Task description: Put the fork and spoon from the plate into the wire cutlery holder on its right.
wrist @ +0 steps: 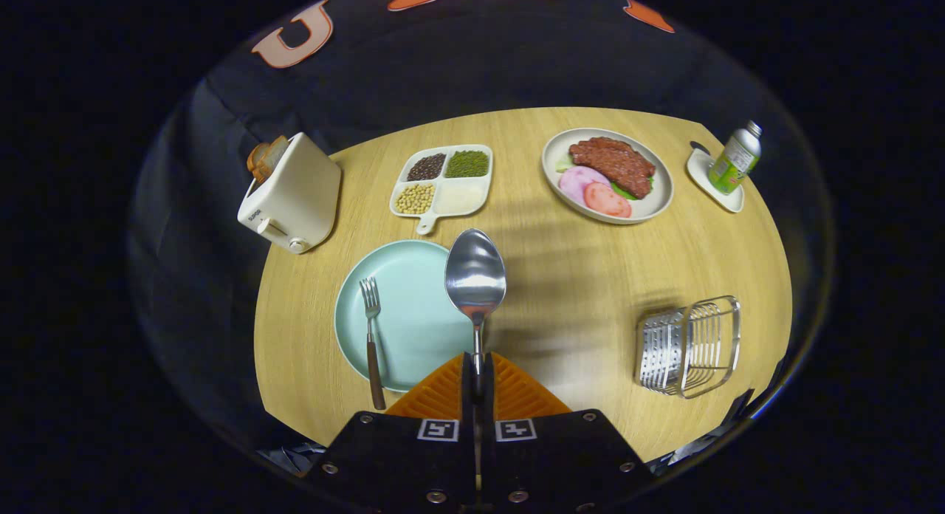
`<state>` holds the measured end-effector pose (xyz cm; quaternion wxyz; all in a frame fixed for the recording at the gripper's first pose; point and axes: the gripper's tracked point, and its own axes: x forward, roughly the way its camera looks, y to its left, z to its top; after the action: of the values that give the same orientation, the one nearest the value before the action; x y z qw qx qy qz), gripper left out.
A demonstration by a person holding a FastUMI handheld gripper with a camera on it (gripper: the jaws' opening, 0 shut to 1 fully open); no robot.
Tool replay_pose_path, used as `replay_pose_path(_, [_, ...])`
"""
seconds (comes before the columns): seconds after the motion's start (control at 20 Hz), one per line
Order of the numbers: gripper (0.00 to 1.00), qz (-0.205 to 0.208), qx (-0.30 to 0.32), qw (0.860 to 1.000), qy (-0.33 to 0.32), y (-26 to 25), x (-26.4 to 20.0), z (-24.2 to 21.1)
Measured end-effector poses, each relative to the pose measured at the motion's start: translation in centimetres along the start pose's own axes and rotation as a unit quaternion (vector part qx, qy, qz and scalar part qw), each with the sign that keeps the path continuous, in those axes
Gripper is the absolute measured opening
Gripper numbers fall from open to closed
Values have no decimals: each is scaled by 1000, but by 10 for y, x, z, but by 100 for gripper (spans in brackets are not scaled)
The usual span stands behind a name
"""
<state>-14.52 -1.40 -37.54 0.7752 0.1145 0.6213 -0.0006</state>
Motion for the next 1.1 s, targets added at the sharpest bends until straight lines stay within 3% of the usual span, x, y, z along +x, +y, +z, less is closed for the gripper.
replay_pose_path(0.55, [4,-68,68,995,11,-133,-44,-34])
replay_pose_path(0.95, [5,-84,61,994,31,-167,-41,-41])
replay_pose_path(1.1, [9,-72,84,994,19,-170,-44,-31])
